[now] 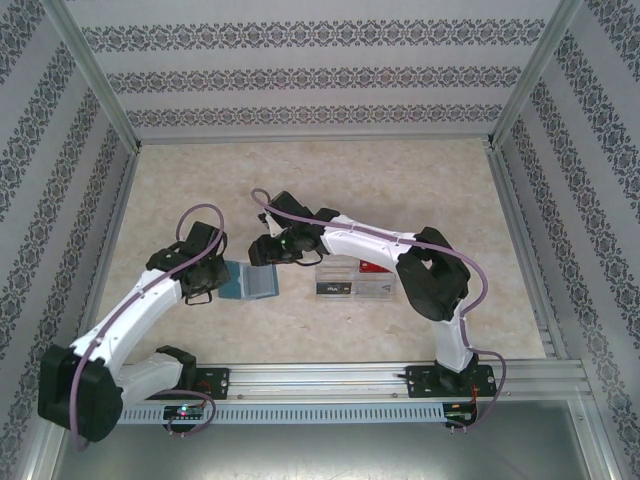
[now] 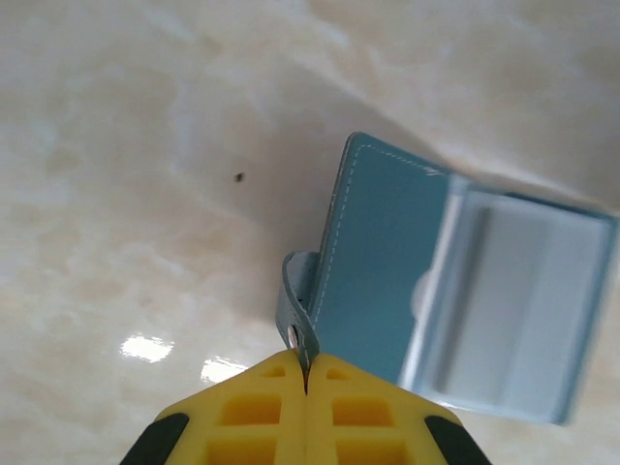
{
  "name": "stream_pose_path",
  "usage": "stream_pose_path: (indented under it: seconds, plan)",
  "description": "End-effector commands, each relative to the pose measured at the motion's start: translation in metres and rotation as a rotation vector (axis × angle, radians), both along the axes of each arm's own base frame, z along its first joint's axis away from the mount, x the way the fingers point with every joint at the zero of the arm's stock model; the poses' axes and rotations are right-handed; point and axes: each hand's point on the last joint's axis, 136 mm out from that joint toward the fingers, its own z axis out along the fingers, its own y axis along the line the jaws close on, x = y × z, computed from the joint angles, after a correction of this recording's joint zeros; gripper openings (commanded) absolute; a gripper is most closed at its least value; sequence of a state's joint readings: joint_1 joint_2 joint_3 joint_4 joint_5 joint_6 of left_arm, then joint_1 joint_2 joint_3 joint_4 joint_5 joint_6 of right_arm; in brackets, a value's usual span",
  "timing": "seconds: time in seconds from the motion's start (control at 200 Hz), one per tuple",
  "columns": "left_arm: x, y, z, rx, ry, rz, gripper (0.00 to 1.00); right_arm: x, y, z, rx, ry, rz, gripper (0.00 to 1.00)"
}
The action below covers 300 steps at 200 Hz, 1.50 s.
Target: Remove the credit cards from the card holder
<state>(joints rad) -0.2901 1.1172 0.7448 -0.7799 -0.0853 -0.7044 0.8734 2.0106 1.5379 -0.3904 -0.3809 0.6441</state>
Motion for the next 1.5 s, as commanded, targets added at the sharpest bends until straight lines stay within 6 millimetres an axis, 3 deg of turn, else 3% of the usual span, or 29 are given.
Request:
stream_pose_path:
  seconds: [0.0,0.17,0.355,0.57,0.929,1.179,1.299,1.384,1.494]
  plan:
    - [-0.014,0.017,-0.022,0.09,0.121,0.005,0.0,0.0,-0.008,-0.02,-0.088,0.01,-0.021,0.47]
    - [-0.019,0.021,-0.042,0.127,0.209,0.013,0.0,-0.003,-0.011,-0.033,-0.12,0.037,-0.033,0.44]
    - [-0.02,0.022,-0.049,0.139,0.235,0.009,0.0,-0.003,-0.02,-0.05,-0.166,0.066,-0.069,0.38]
    - [-0.019,0.023,-0.049,0.148,0.234,0.011,0.0,0.0,-0.03,-0.063,-0.205,0.094,-0.105,0.3]
    - [-0.018,0.02,-0.051,0.131,0.234,0.005,0.0,0.0,-0.032,-0.081,-0.226,0.141,-0.108,0.28]
    - [-0.016,0.017,-0.052,0.117,0.23,0.001,0.0,-0.003,-0.02,-0.078,-0.16,0.17,-0.081,0.21]
    - [-0.016,0.015,-0.052,0.106,0.228,-0.002,0.0,-0.003,-0.016,-0.074,-0.119,0.18,-0.078,0.13]
    - [-0.015,0.015,-0.052,0.103,0.226,-0.003,0.0,-0.002,-0.015,-0.068,-0.098,0.179,-0.081,0.0]
    - [-0.015,0.014,-0.052,0.097,0.223,-0.006,0.0,0.0,-0.015,-0.055,-0.078,0.146,-0.084,0.0]
